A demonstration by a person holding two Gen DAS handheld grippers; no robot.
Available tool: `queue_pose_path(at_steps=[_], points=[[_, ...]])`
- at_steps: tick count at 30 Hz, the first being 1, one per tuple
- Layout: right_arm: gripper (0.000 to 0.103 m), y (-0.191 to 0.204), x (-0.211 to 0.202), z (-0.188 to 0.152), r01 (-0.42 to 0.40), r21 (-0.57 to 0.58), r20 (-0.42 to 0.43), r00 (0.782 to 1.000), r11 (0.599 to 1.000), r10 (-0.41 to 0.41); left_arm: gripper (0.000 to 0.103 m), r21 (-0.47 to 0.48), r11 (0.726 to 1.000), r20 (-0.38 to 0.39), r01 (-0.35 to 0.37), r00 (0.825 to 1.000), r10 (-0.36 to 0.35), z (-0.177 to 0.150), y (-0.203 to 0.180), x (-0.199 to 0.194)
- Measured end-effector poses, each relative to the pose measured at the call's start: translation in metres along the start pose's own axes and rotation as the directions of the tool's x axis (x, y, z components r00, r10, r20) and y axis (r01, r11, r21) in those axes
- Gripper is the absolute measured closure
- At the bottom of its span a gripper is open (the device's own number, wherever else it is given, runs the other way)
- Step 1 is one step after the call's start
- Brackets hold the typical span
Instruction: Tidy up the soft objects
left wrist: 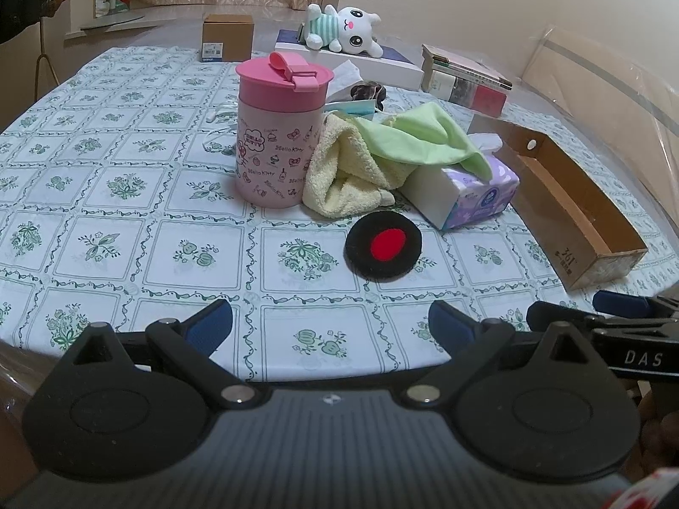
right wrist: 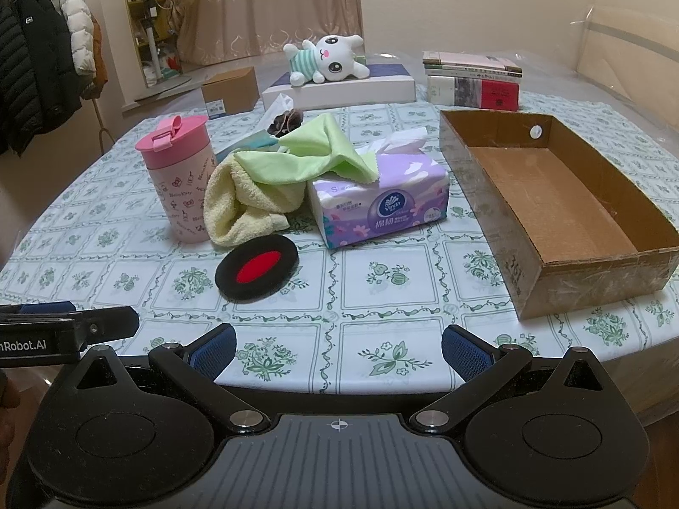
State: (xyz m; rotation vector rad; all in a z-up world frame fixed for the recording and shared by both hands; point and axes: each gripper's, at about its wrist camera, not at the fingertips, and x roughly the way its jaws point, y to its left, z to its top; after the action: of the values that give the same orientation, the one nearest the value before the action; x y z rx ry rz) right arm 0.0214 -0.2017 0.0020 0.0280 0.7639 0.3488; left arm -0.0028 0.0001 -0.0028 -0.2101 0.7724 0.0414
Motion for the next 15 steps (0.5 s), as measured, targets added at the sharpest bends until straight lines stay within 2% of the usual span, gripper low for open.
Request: queue_pose_path(at_steps=[15], points=[[0.001,0.0003,0.0009,-0.0012,0.001,0.009,0.002,1.000,1.000,-0.001,0.005,-0.004,1.000,-0.006,0.004,1.000,-0.004,-0.0001,-0.0008,0.0007]])
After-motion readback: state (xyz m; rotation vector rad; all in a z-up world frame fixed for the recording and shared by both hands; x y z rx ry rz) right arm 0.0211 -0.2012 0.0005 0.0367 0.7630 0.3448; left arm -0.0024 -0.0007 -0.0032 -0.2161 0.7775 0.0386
